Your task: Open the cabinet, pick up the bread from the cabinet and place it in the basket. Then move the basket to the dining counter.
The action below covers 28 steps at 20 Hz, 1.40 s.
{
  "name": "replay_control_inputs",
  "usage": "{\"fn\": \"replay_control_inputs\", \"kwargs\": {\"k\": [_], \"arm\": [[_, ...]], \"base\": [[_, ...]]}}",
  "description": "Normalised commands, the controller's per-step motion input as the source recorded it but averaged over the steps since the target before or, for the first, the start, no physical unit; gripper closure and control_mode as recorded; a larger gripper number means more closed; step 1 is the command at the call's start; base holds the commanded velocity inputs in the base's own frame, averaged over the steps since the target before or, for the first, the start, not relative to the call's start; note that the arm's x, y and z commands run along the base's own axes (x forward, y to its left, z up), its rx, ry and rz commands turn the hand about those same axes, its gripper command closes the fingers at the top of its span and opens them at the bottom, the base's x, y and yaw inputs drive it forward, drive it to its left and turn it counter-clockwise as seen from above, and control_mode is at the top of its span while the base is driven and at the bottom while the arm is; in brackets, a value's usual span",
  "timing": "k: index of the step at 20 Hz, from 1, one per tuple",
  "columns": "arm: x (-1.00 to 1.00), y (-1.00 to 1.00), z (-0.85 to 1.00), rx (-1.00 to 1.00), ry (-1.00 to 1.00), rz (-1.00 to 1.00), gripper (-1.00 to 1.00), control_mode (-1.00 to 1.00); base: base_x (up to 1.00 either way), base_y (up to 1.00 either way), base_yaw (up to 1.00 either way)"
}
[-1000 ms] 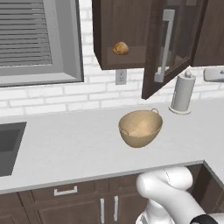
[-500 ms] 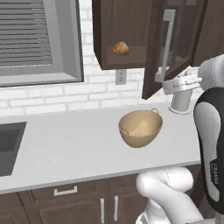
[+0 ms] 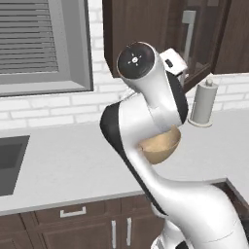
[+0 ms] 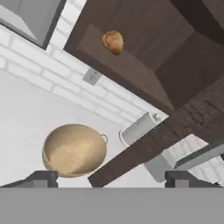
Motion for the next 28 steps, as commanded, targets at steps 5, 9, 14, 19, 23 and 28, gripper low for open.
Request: {"fn": "replay_control_inputs", "kwargs": {"k": [5, 9, 14, 19, 23, 28], "arm": [[0.92, 0.60, 0.00, -0.70, 0.47, -0.07, -1.00, -1.00], [0.74, -0.02, 0.00, -0.56, 0.54, -0.10, -1.00, -1.00], [0.33, -0.72, 0.00, -0.40, 0.45, -0.24, -1.00, -1.00], [-0.01, -0.97, 0.00, -0.24, 0.37, -0.29, -1.00, -1.00], [-0.47, -1.00, 0.00, -0.14, 0.19, -0.27, -1.00, -1.00], [-0.96, -1.00, 0.00, -0.05, 0.04, -0.16, -1.00, -1.00]], "base": [[0.00, 0.00, 0.00], [0.00, 0.00, 0.00], [0.00, 0.00, 0.00], [0.00, 0.00, 0.00], [0.00, 0.00, 0.00], [0.00, 0.00, 0.00]]}}
